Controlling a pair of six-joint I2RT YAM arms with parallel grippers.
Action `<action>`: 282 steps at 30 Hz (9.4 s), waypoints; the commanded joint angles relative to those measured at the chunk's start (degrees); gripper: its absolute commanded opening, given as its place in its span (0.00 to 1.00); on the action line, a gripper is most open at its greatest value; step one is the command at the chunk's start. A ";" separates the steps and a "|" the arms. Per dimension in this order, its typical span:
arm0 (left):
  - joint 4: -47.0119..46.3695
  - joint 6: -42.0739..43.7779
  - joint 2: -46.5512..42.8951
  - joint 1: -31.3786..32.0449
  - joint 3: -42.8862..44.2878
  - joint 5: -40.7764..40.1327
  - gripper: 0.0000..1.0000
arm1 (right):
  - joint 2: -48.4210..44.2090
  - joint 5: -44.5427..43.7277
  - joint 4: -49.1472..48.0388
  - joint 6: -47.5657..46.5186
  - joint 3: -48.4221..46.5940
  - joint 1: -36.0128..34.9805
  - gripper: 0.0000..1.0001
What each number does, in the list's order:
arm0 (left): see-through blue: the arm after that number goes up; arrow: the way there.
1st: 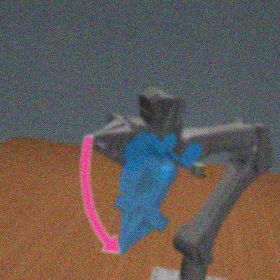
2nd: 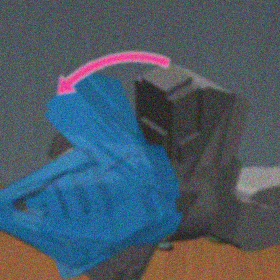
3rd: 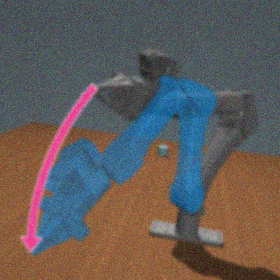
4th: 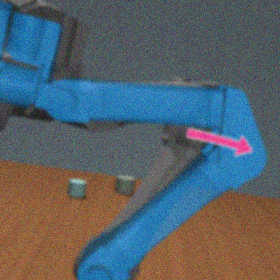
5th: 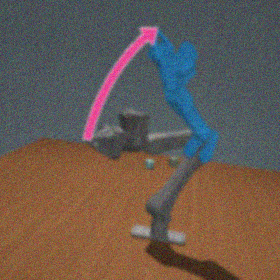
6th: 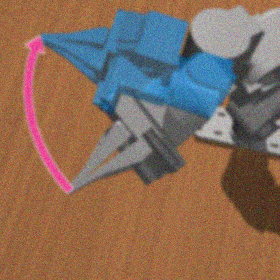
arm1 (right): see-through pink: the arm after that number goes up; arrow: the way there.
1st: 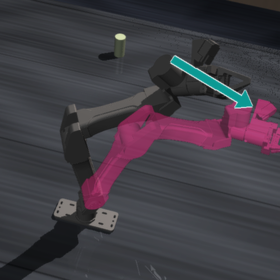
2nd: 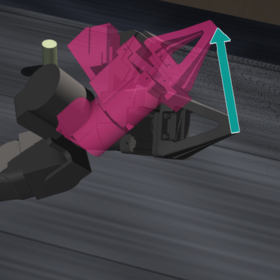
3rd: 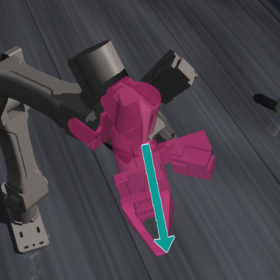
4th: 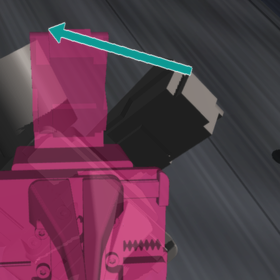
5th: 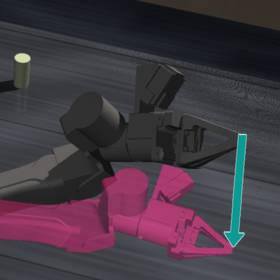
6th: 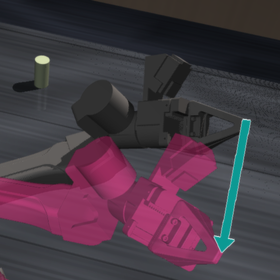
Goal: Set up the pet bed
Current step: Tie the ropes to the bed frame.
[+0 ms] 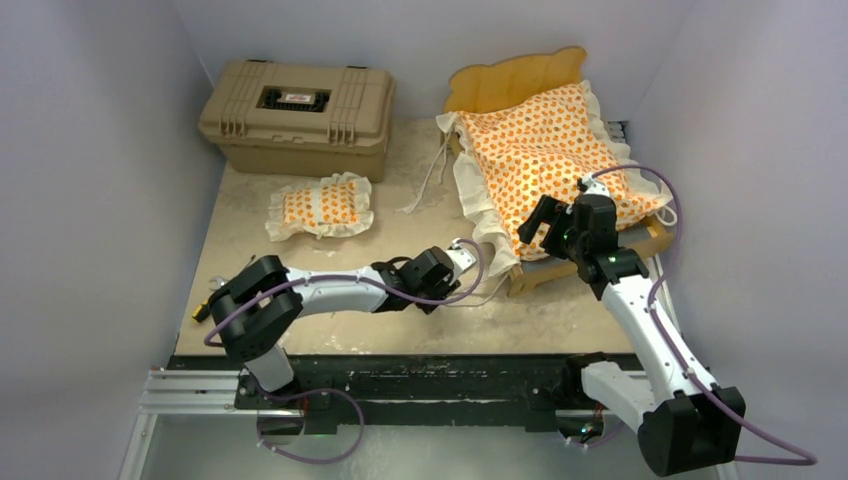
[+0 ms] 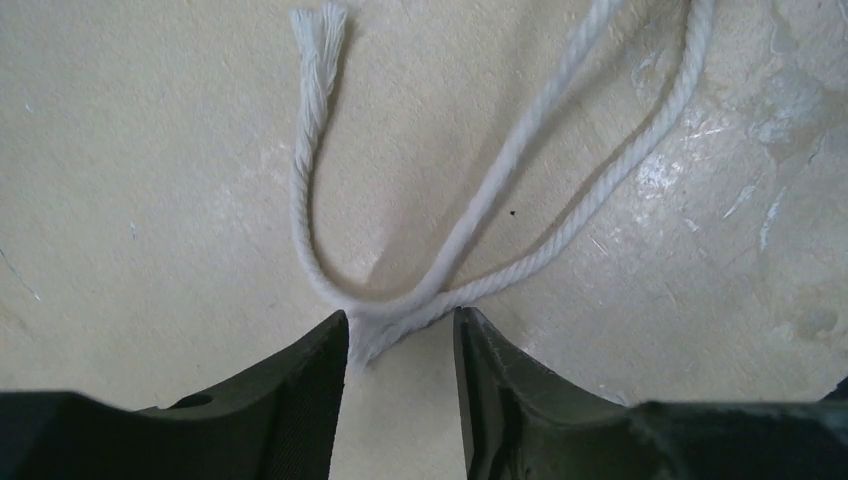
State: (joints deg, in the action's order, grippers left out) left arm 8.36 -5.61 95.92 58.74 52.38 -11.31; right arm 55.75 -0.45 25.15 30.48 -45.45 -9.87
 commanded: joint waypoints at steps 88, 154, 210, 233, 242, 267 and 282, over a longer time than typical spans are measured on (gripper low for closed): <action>-63.19 36.17 3.96 4.80 -16.96 14.60 0.03 | -2.74 0.98 -2.17 -2.23 0.11 -0.19 0.99; 0.25 -35.66 8.56 -1.39 8.14 -7.70 0.37 | -3.01 1.25 -2.73 -4.03 0.34 -0.24 0.99; -10.92 -3.12 9.90 -4.50 13.24 14.50 0.44 | -3.54 1.79 -2.56 -4.20 0.38 -0.21 0.99; -11.16 -10.31 13.55 2.60 13.23 1.62 0.86 | -3.71 2.88 -2.86 -3.68 1.23 -0.23 0.99; -10.48 -10.32 13.47 2.61 15.06 -0.79 0.72 | -3.77 2.88 -2.98 -3.58 1.34 -0.24 0.99; -10.72 -7.82 16.96 2.61 17.93 -1.60 0.63 | -2.66 4.04 -3.44 -3.63 1.37 -0.20 0.99; -10.30 -7.32 18.10 2.61 18.37 0.81 0.50 | -3.00 4.36 -3.55 -3.50 2.03 -0.23 0.99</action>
State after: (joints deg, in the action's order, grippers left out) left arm -2.04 -13.89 114.04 61.52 69.06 -11.57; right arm 53.19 2.76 23.38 27.00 -43.99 -9.87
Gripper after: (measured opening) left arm 0.534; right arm 0.987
